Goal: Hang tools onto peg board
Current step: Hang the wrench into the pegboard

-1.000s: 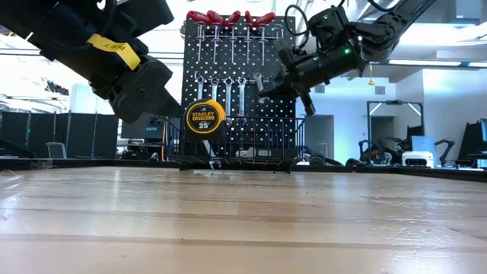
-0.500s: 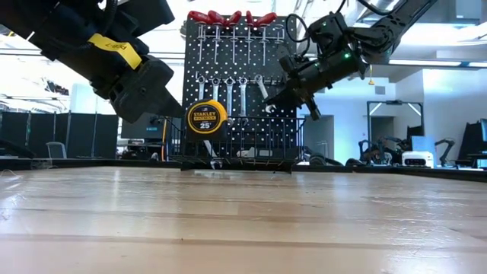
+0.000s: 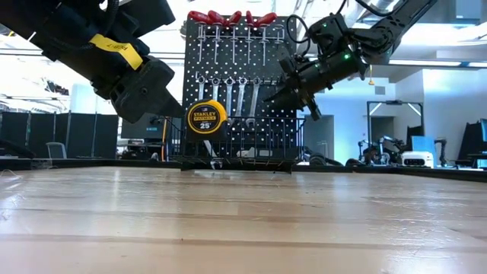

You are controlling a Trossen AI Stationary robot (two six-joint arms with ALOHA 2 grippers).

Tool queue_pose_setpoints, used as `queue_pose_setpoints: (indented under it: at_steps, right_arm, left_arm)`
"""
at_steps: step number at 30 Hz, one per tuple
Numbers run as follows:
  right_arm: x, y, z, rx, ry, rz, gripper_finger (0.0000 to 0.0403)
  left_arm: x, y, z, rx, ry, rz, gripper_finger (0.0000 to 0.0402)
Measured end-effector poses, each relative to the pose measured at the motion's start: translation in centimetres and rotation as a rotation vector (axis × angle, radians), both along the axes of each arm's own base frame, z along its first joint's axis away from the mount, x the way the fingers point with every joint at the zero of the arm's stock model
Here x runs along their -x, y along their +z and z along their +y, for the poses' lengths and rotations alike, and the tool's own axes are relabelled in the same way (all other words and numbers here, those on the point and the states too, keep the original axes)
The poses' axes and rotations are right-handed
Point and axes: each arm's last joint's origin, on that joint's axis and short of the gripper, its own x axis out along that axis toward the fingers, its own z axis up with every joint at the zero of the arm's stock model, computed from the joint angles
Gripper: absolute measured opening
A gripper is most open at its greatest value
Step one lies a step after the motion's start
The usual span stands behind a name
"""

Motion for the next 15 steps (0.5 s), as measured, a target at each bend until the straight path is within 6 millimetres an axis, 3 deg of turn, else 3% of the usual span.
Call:
queue_pose_setpoints:
  at_steps: [8, 15]
  right_arm:
    - [0.7, 1.8, 1.2, 0.138, 0.082, 0.056, 0.017]
    - [2.8, 4.6, 6.2, 0.323, 0.253, 0.238, 0.0165]
  left_arm:
    - [0.0, 0.0, 0.0, 0.007, -0.003, 0.005, 0.0]
    - [0.2, -0.1, -0.4, 0.075, -0.086, 0.148, 0.0]
